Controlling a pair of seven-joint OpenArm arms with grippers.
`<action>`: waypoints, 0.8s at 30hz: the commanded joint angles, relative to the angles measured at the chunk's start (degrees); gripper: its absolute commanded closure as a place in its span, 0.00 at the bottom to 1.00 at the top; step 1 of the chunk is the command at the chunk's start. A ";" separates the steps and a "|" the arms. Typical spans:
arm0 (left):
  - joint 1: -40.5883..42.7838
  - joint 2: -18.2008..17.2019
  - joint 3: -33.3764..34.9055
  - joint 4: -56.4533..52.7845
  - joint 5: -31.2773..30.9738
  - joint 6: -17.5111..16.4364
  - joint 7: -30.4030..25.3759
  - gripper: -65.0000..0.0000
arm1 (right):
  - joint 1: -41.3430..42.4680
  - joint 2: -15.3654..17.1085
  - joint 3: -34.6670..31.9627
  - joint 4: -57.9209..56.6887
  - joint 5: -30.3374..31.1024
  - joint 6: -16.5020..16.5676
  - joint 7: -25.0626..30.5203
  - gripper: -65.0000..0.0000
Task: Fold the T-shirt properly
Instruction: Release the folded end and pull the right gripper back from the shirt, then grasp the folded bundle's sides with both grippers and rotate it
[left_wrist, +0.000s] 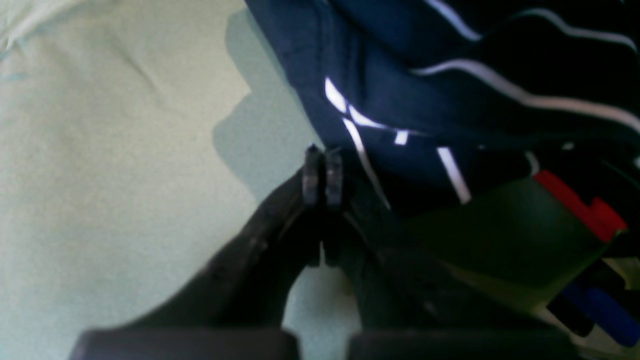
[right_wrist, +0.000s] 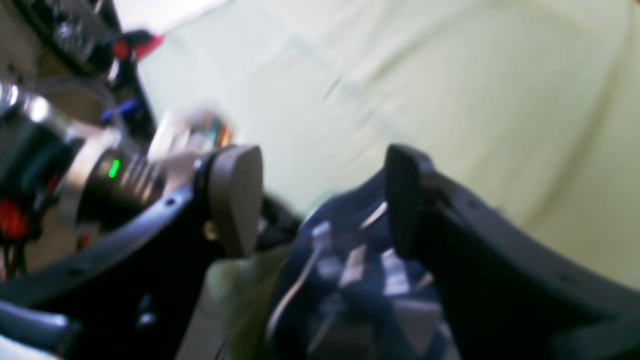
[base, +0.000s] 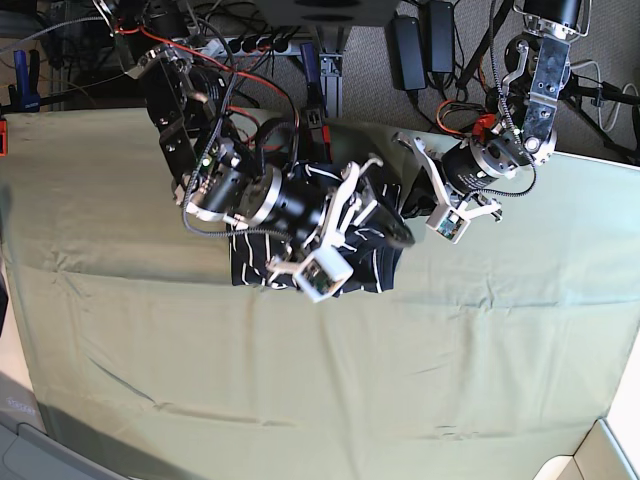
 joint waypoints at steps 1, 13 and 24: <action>-0.50 -0.50 -0.70 0.70 -0.57 -0.87 -1.03 1.00 | 1.77 -0.55 1.84 1.14 0.52 4.02 1.62 0.41; -0.50 -0.79 -8.04 0.70 -2.36 -0.90 -0.15 1.00 | 4.44 -0.70 20.83 1.07 -1.81 3.98 -4.33 1.00; -0.28 -0.79 -21.40 0.72 -12.44 -4.70 4.85 1.00 | -1.07 -0.66 35.39 1.07 0.37 4.04 -6.71 1.00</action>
